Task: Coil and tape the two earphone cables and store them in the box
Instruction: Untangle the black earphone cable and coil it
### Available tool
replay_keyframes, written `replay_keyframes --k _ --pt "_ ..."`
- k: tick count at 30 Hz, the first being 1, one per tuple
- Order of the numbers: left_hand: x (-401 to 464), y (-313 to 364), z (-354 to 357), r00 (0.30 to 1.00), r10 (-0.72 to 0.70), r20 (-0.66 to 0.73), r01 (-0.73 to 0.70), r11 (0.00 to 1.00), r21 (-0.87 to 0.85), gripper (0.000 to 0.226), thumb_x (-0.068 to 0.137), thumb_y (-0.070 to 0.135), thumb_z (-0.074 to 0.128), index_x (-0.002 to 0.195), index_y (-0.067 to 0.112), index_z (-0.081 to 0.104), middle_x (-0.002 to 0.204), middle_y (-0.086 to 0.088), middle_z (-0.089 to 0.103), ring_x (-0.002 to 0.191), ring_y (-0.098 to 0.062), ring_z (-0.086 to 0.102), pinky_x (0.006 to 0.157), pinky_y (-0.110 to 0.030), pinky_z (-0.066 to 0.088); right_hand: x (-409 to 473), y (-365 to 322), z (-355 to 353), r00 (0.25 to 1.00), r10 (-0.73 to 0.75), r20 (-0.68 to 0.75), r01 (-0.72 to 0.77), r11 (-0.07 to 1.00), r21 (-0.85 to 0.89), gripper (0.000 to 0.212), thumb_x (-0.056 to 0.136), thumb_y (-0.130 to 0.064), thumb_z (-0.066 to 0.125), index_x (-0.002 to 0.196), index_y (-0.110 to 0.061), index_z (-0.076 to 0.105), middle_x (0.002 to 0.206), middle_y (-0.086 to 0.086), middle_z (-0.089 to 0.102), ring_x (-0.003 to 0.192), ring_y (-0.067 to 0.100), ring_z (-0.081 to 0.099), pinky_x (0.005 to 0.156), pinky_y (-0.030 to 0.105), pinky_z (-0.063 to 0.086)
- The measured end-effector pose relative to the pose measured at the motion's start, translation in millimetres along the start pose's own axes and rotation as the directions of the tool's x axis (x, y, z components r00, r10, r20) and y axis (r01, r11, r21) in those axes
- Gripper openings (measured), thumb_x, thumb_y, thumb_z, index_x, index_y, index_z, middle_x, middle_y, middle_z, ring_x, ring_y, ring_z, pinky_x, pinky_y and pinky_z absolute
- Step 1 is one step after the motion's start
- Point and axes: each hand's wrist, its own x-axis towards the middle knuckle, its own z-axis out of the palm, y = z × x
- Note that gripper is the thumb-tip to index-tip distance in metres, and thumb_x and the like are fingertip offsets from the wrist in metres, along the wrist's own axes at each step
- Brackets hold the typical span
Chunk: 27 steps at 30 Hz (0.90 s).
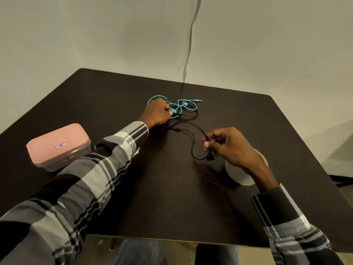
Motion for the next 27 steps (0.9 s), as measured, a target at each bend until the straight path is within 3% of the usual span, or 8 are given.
replay_keyframes --k 4,8,12,15,19,22,25,27 --pt "-21.0 21.6 -2.8 0.977 0.121 -0.176 -0.097 0.986 0.136 0.027 0.093 0.031 0.06 0.11 0.013 0.07 0.103 -0.005 0.069 0.095 -0.02 0.064 0.078 -0.033 0.047 -2.1 -6.5 -3.6 0.999 0.026 -0.041 -0.014 0.961 0.276 0.011 0.089 -0.008 0.071 0.1 -0.006 0.072 0.082 0.013 0.076 0.069 0.017 0.068 0.064 0.025 0.056" --pt "-47.2 50.3 -12.0 0.978 0.172 -0.121 -0.207 0.895 -0.395 0.048 0.097 0.049 0.049 0.094 0.009 0.074 0.089 -0.009 0.074 0.076 -0.009 0.059 0.077 -0.037 0.049 -4.0 -11.7 -11.7 0.995 0.062 -0.083 -0.01 0.857 0.516 0.02 0.085 -0.006 0.073 0.104 -0.004 0.072 0.084 0.014 0.077 0.066 0.015 0.065 0.059 0.019 0.053" --pt "-89.5 75.2 -11.7 0.915 0.258 -0.309 -0.374 0.83 -0.413 0.037 0.091 0.049 0.06 0.104 0.017 0.072 0.098 0.005 0.071 0.091 0.002 0.063 0.083 -0.016 0.048 -6.4 -11.7 -19.2 0.998 0.046 -0.047 -0.003 0.745 0.667 0.038 0.078 -0.004 0.073 0.115 -0.003 0.069 0.099 0.013 0.077 0.089 0.016 0.073 0.078 0.024 0.059" --pt "-106.8 77.7 -3.5 0.875 0.343 -0.342 -0.455 0.823 -0.34 0.045 0.081 0.044 0.073 0.119 0.021 0.066 0.104 0.01 0.066 0.102 -0.002 0.061 0.09 -0.018 0.047 -9.2 -12.1 -23.1 1.0 -0.006 -0.03 0.025 0.711 0.703 0.032 0.084 0.009 0.064 0.112 -0.005 0.071 0.101 0.015 0.077 0.092 0.018 0.073 0.083 0.025 0.059" --pt "-108.5 73.4 0.8 0.845 0.351 -0.403 -0.449 0.875 -0.18 0.037 0.08 0.043 0.074 0.111 0.025 0.069 0.084 0.012 0.065 0.088 -0.008 0.058 0.079 -0.025 0.048 -12.5 -15.3 -23.3 0.997 -0.049 -0.051 0.071 0.744 0.665 0.031 0.086 0.01 0.063 0.114 -0.002 0.07 0.103 0.017 0.076 0.103 0.025 0.072 0.089 0.03 0.058" --pt "-116.9 76.7 3.2 0.871 0.284 -0.401 -0.427 0.841 -0.332 0.026 0.084 0.029 0.073 0.109 0.02 0.07 0.073 0.009 0.067 0.071 -0.007 0.062 0.069 -0.023 0.052 -14.6 -15.4 -20.3 0.995 -0.019 -0.102 0.084 0.726 0.682 0.026 0.085 0.006 0.067 0.11 0.002 0.07 0.102 0.019 0.075 0.098 0.028 0.072 0.088 0.037 0.057" --pt "-123.7 78.5 11.7 0.893 0.296 -0.338 -0.42 0.816 -0.396 0.025 0.087 0.011 0.068 0.112 0.017 0.068 0.091 0.005 0.072 0.082 -0.005 0.068 0.077 -0.022 0.056 -15.0 -16.7 -15.1 0.993 0.001 -0.121 0.082 0.732 0.677 0.018 0.085 0.003 0.069 0.102 0.001 0.073 0.099 0.02 0.076 0.09 0.027 0.071 0.083 0.039 0.057" --pt "-126.5 79.1 13.8 0.896 0.293 -0.334 -0.417 0.812 -0.408 0.027 0.087 0.007 0.068 0.111 0.018 0.069 0.096 0.005 0.072 0.084 -0.003 0.068 0.077 -0.02 0.056 -15.8 -18.1 -11.3 0.989 -0.014 -0.146 0.106 0.759 0.643 0.016 0.085 0.005 0.068 0.097 -0.002 0.075 0.093 0.013 0.077 0.087 0.022 0.071 0.076 0.031 0.059"
